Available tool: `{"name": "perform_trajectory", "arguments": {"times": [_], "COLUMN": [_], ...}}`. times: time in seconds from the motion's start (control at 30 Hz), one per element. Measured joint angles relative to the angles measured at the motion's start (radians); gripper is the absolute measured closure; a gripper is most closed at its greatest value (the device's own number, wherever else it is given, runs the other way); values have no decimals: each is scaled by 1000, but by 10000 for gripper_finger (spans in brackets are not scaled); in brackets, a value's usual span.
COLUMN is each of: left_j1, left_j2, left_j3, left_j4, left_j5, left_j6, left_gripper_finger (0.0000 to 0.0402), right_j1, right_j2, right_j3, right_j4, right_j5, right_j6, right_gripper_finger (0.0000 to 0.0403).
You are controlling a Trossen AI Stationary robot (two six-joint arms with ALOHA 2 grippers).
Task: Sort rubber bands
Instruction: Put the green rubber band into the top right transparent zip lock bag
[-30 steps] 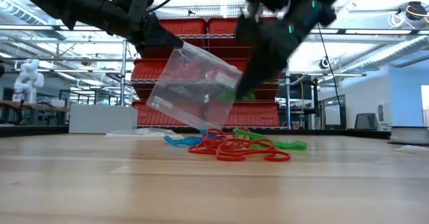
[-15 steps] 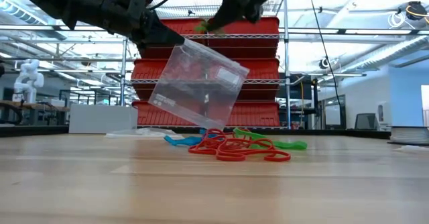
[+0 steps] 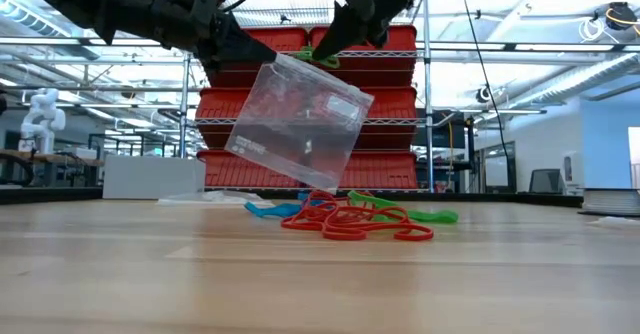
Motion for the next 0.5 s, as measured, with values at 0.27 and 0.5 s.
{"name": "perform_trajectory", "arguments": {"times": [0.27, 0.5], "left_j1": [0, 0], "left_j2": [0, 0], "left_j3": [0, 0], "left_j4": [1, -2], "left_j5": [0, 37], "left_j6": [-1, -2], "left_gripper_finger": [402, 402], "right_j1": [-1, -18], "right_j2": [69, 61], "right_j3": [0, 14], "right_j4": [5, 11], "right_j5": [-4, -3], "right_j6": [0, 6], "right_gripper_finger": [403, 403]}}
